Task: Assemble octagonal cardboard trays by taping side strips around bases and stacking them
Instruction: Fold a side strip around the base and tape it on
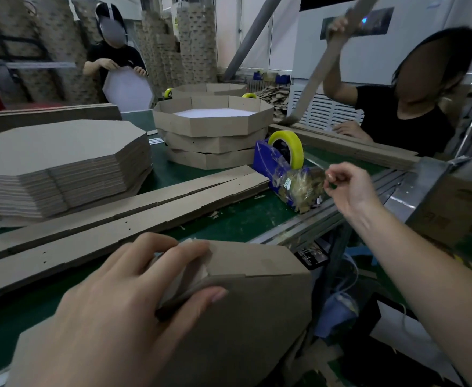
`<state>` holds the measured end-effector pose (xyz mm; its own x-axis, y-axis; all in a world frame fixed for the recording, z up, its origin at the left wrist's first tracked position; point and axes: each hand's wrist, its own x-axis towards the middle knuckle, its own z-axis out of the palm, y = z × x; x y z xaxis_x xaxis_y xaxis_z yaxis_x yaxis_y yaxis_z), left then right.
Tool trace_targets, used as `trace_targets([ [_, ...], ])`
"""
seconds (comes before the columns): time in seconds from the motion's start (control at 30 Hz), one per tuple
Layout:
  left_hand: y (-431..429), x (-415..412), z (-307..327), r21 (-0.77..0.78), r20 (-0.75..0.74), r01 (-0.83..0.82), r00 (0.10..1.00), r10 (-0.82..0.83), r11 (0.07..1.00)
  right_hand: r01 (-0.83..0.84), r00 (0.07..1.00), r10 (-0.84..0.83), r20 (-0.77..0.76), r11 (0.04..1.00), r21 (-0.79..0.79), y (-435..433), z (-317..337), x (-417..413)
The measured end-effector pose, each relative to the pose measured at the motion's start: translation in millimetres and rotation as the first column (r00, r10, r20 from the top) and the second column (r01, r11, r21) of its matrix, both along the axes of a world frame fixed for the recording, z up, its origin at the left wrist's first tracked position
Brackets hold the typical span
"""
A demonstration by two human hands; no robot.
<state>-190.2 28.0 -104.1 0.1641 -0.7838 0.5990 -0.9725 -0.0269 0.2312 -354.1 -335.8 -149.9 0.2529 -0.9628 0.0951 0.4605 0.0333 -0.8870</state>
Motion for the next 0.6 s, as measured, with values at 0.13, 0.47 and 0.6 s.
trace_targets([
  [0.13, -1.1, 0.3, -0.2, 0.001, -0.017, -0.004, 1.0, 0.004, 1.0, 0.01, 0.998, -0.007, 0.057, 0.999, -0.053, 4.8, -10.8, -1.7],
  [0.47, 2.3, -0.7, 4.7, 0.035, -0.06, -0.064, 0.996, 0.066, 0.997, 0.262, 0.469, -0.505, -0.724, 0.863, -0.432, 25.2, -16.4, -20.7],
  [0.6, 5.5, -1.4, 6.4, 0.021, -0.143, -0.073, 0.987, 0.075, 0.997, 0.226, 0.382, -0.658, -0.649, 0.747, -0.625, 62.6, 4.9, -18.8],
])
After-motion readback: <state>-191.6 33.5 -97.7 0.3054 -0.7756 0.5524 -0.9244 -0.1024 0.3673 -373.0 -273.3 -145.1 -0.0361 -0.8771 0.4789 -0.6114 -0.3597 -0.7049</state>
